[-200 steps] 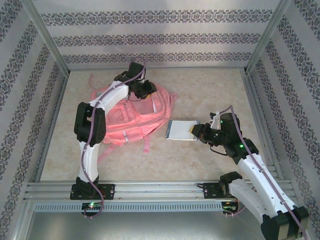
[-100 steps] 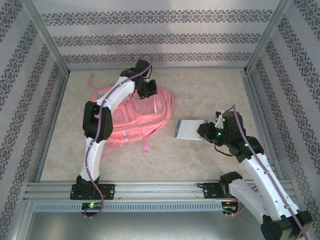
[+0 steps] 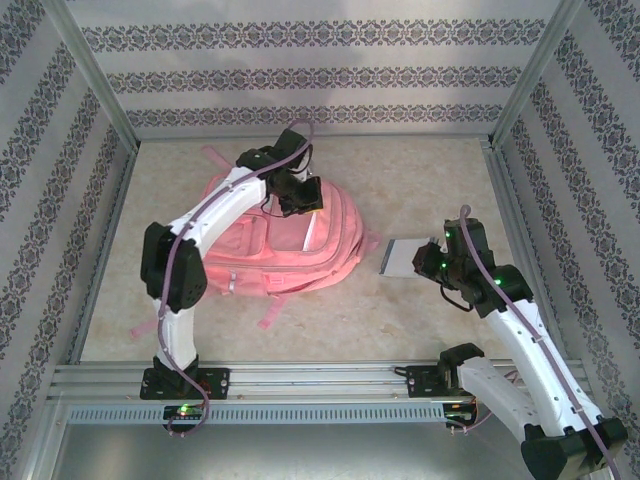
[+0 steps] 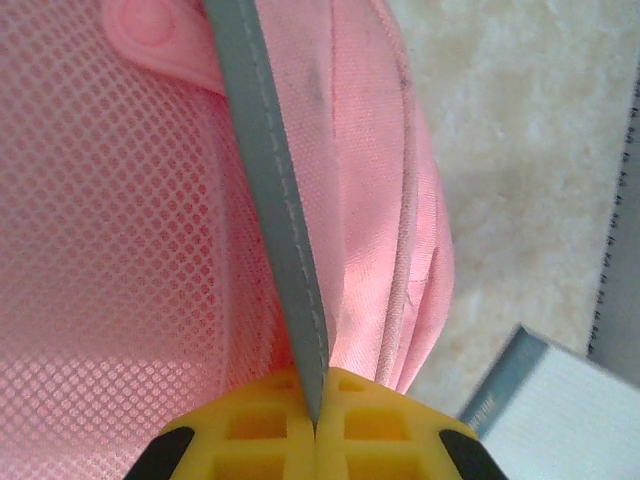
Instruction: Pack the student bag
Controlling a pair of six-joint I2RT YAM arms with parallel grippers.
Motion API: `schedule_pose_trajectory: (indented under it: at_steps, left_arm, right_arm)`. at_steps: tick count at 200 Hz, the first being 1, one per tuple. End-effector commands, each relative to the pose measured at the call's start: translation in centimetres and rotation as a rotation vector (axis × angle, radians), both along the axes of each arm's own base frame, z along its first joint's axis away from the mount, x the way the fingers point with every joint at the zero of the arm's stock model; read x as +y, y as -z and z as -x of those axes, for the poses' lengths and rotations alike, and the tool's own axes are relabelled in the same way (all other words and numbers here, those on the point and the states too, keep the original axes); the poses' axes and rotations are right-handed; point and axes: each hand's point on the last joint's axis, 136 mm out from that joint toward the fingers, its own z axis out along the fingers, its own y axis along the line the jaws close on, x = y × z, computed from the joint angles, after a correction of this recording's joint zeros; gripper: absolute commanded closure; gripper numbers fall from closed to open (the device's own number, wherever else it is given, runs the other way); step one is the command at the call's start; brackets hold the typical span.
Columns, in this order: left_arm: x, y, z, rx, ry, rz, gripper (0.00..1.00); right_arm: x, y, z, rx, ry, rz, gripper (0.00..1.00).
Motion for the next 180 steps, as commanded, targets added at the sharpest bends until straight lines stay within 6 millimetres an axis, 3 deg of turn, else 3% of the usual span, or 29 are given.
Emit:
schedule_pose_trajectory:
  at_steps: [1,40,71,102,121,135,152,180]
  left_arm:
    - [-0.2,-4.2,3.2,-0.032,0.059,0.074,1.0]
    - [1.3,-6.6,7.2,-0.021,0.111,0.097,0.99]
    - [2.0,-6.5,9.3,0.013,0.148,0.091,0.98]
    - [2.7,-5.5,9.9,0.049,0.144,0.046,0.76]
    - [3.7,-6.9,9.4,-0.016,0.139,-0.036,0.65]
    - [4.2,-8.3,8.9,-0.058,0.144,-0.094,0.62]
    - [3.2,-9.5,9.0,-0.082,0.191,-0.139,0.6]
    - [-0.4,-9.8,10.1,-0.106,0.318,-0.225,0.54]
  right_arm:
    - [1.8,-1.9,-1.6,-0.085,-0.037,-0.098,1.0]
    - [6.2,-4.0,-3.0,-0.149,-0.144,-0.361,1.0]
    - [9.5,-5.1,-3.9,-0.154,-0.213,-0.613,1.0]
    - [12.4,-7.0,-4.6,-0.161,-0.305,-0.804,1.0]
    - [13.5,-8.0,-4.7,-0.159,-0.351,-0.845,1.0]
    - [13.7,-8.4,-4.9,-0.164,-0.359,-0.851,1.0]
    - [13.9,-8.8,-4.9,-0.172,-0.364,-0.866,1.0]
    - [14.1,-9.1,-4.9,-0.176,-0.372,-0.873,1.0]
